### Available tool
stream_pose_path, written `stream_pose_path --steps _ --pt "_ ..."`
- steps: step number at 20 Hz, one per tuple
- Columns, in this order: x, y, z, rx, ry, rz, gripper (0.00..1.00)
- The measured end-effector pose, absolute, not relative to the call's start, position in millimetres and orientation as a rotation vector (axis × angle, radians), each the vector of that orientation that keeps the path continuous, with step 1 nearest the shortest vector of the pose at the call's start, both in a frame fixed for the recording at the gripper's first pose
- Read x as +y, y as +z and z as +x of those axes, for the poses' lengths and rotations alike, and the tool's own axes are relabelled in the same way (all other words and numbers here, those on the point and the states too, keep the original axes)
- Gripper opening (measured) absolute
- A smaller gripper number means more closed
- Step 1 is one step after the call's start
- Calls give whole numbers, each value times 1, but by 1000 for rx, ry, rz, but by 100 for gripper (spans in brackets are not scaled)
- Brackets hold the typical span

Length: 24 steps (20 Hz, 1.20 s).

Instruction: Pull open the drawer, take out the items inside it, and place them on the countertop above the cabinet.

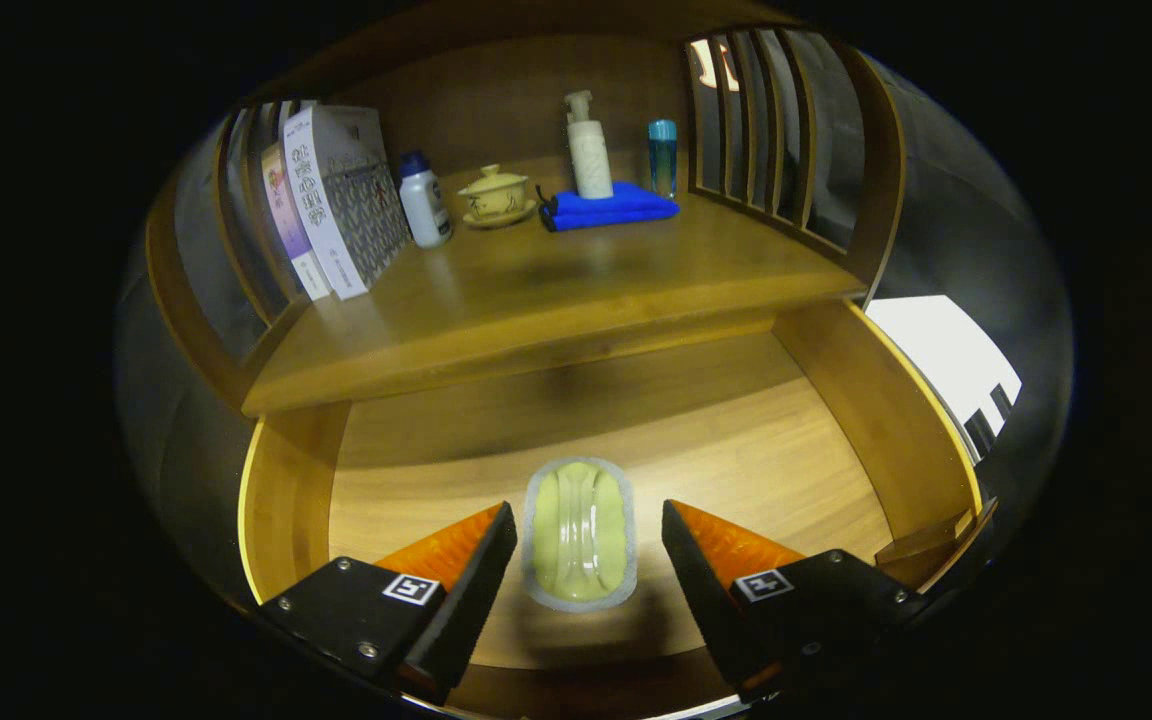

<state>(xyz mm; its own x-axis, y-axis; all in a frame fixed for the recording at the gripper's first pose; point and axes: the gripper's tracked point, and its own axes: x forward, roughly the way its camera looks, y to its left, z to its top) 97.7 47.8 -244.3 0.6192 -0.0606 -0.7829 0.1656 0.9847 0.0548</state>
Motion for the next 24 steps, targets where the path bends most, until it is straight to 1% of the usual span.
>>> stream_pose_path --steps 1,4,8,9,12,15,19,21,24 --pt "46 -246 98 900 -135 123 88" --pt "45 -249 103 900 -144 117 83" --pt "47 -263 112 938 -128 97 69" --pt "47 -269 111 970 -124 85 60" --pt "55 -287 105 1044 -98 90 45" --pt "53 -283 106 1030 -100 82 26" --pt "47 -283 99 1007 -86 63 13" --pt "44 -278 94 976 -89 56 8" --pt "48 -261 87 876 -29 37 7"
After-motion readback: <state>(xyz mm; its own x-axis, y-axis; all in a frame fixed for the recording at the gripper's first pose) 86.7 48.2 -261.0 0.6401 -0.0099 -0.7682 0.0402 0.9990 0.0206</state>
